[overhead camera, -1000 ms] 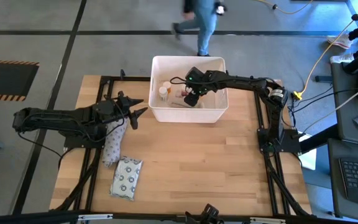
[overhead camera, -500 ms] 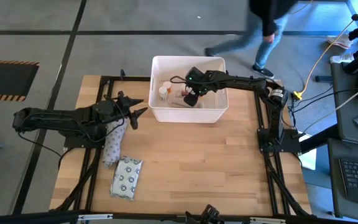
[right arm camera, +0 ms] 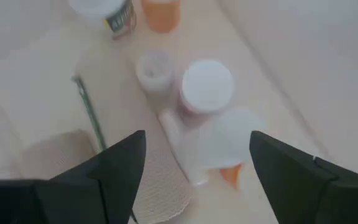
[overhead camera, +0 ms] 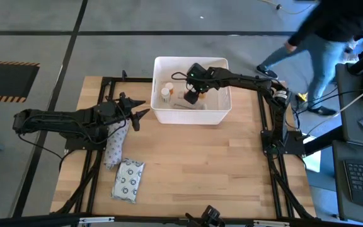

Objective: Pick & place medical supplies in basket/bin
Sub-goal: Put the white pill bottle into the white bin, then put the white mailer bag into the white bin

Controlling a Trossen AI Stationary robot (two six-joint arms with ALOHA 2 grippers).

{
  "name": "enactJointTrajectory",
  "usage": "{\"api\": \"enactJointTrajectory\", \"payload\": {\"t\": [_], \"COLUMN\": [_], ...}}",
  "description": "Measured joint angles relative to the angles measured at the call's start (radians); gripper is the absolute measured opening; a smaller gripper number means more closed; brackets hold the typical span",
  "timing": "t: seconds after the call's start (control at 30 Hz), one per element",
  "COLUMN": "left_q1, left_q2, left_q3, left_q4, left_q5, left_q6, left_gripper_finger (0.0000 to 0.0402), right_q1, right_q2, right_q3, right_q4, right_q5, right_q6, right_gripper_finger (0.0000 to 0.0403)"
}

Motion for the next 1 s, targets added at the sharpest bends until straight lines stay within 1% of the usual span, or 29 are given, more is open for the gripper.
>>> {"api": "enactJointTrajectory", "payload": {"t": [0.17, 0.33, 0.4, 0.53, 0.67, 0.73, 0.8, 0.87, 1.0], "left_q1": [0.0, 0.0, 0.0, 0.0, 0.0, 0.0, 0.0, 0.0, 0.0], "left_q2": [0.0, 0.0, 0.0, 0.0, 0.0, 0.0, 0.0, 0.0, 0.0], "left_q3": [0.0, 0.0, 0.0, 0.0, 0.0, 0.0, 0.0, 0.0, 0.0], "left_q4": [0.0, 0.0, 0.0, 0.0, 0.0, 0.0, 0.0, 0.0, 0.0], "left_q5": [0.0, 0.0, 0.0, 0.0, 0.001, 0.001, 0.001, 0.001, 0.002], "left_q6": [0.0, 0.0, 0.0, 0.0, 0.0, 0.0, 0.0, 0.0, 0.0], "left_gripper_finger": [0.0203, 0.0205, 0.0205, 0.0203, 0.0205, 0.0204, 0.0203, 0.0204, 0.0205], "right_q1": [0.0, 0.008, 0.024, 0.085, 0.161, 0.21, 0.27, 0.34, 0.511], "right_q2": [0.0, -0.002, -0.009, -0.066, -0.155, -0.208, -0.253, -0.289, -0.342], "right_q3": [0.106, 0.253, 0.301, 0.352, 0.355, 0.355, 0.355, 0.355, 0.351], "right_q4": [-0.118, -0.333, -0.391, -0.406, -0.419, -0.448, -0.485, -0.547, -0.7], "right_q5": [0.0, 0.0, 0.003, 0.0, 0.007, 0.043, 0.104, 0.187, 0.389], "right_q6": [0.0, 0.055, 0.057, 0.056, 0.057, 0.072, 0.106, 0.15, 0.317], "right_gripper_finger": [0.0288, 0.0288, 0.0288, 0.0288, 0.0288, 0.0288, 0.0288, 0.0288, 0.0288]}}
